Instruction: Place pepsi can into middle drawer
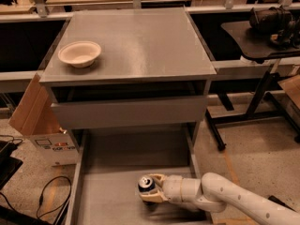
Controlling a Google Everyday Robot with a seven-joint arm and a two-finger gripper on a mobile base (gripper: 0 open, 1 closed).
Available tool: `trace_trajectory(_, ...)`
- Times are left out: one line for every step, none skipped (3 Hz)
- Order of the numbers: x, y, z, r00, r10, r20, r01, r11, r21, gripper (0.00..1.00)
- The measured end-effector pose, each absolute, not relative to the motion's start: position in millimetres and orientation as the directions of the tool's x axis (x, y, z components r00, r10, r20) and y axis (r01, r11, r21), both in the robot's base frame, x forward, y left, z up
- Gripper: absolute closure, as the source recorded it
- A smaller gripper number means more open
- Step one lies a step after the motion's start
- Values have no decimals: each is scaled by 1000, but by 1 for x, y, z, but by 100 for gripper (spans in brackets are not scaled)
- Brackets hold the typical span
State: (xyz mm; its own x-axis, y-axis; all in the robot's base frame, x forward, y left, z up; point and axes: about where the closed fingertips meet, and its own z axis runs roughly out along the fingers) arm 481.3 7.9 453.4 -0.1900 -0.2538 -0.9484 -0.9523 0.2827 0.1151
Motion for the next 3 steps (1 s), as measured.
trace_trajectory(481, 9, 453, -190, -254, -948, -953, 280, 116, 82)
trace_trajectory(480, 11, 453, -190, -253, -949, -954, 277, 117, 59)
trace_trajectory(480, 13, 453, -190, -252, -949, -955, 274, 118, 36)
